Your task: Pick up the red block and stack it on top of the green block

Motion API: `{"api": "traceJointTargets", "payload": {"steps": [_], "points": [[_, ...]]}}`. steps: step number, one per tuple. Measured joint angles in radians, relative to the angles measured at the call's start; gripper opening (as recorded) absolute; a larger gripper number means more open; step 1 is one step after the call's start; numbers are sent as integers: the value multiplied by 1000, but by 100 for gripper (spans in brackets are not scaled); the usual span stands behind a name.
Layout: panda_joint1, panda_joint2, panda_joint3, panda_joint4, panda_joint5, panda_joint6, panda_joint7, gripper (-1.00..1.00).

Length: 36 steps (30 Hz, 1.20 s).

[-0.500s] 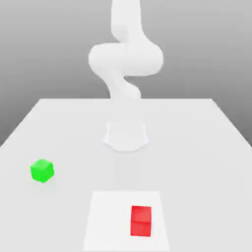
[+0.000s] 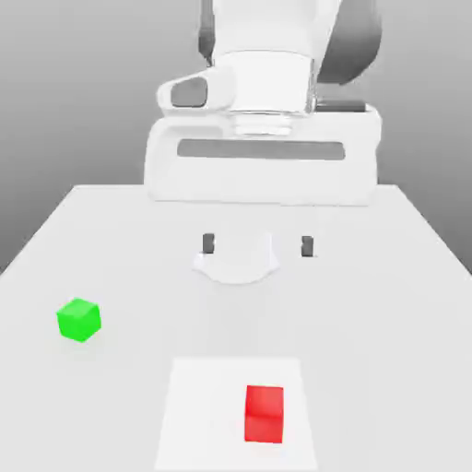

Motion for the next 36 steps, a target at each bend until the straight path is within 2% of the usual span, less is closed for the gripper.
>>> {"api": "traceJointTargets", "payload": {"steps": [7, 12, 13, 20, 26, 30, 36], "points": [[15, 253, 10, -83, 7, 120, 35, 0], [35, 434, -15, -71, -20, 260, 60, 0], [40, 467, -22, -66, -26, 289, 66, -100], [39, 474, -21, -65, -33, 295, 70, -100], [10, 291, -12, -100, 6, 148, 62, -100], [-132, 204, -116, -159, -13, 120, 217, -100], [-383, 82, -213, -256, -56, 97, 490, -100]]}}
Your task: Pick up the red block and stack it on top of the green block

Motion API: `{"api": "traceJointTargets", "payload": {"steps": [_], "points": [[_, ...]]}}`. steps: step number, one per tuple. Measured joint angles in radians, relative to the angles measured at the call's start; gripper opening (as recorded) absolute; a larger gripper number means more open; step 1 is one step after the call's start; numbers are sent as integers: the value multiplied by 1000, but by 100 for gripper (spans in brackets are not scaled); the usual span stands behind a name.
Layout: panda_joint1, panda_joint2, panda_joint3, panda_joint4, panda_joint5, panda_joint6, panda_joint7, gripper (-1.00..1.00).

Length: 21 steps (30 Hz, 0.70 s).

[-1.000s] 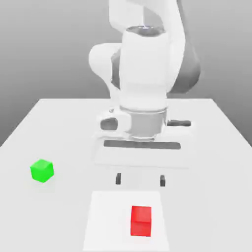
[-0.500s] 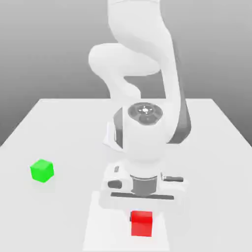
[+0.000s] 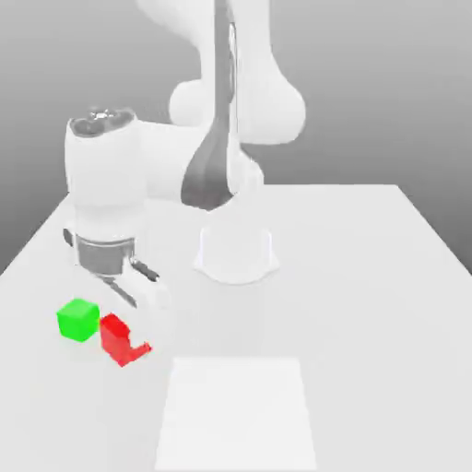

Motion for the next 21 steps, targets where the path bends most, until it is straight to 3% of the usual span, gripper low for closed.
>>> {"api": "traceJointTargets", "payload": {"steps": [7, 13, 14, 21], "points": [[-226, -115, -121, -104, -25, -8, 277, -100], [-222, 68, -139, -108, 99, 175, 222, -100], [-230, 104, -123, -107, 132, 209, 199, 100], [-231, 112, -121, -107, 141, 216, 193, 100]]}}
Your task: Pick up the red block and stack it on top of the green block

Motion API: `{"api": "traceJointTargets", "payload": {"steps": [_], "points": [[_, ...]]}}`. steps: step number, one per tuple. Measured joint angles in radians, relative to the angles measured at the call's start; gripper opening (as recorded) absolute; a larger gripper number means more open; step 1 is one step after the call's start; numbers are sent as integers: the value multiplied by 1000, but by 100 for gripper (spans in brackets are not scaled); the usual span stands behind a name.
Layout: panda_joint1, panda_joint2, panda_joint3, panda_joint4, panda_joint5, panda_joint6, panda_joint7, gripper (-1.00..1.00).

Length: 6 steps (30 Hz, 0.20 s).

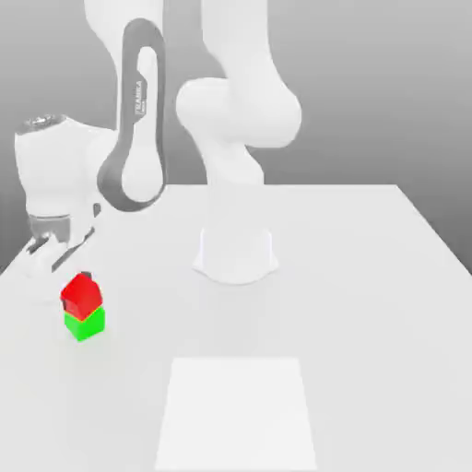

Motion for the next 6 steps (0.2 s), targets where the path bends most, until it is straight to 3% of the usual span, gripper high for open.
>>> {"api": "traceJointTargets", "payload": {"steps": [6], "points": [[-45, -192, 11, -7, -131, -181, 92, 100]]}}
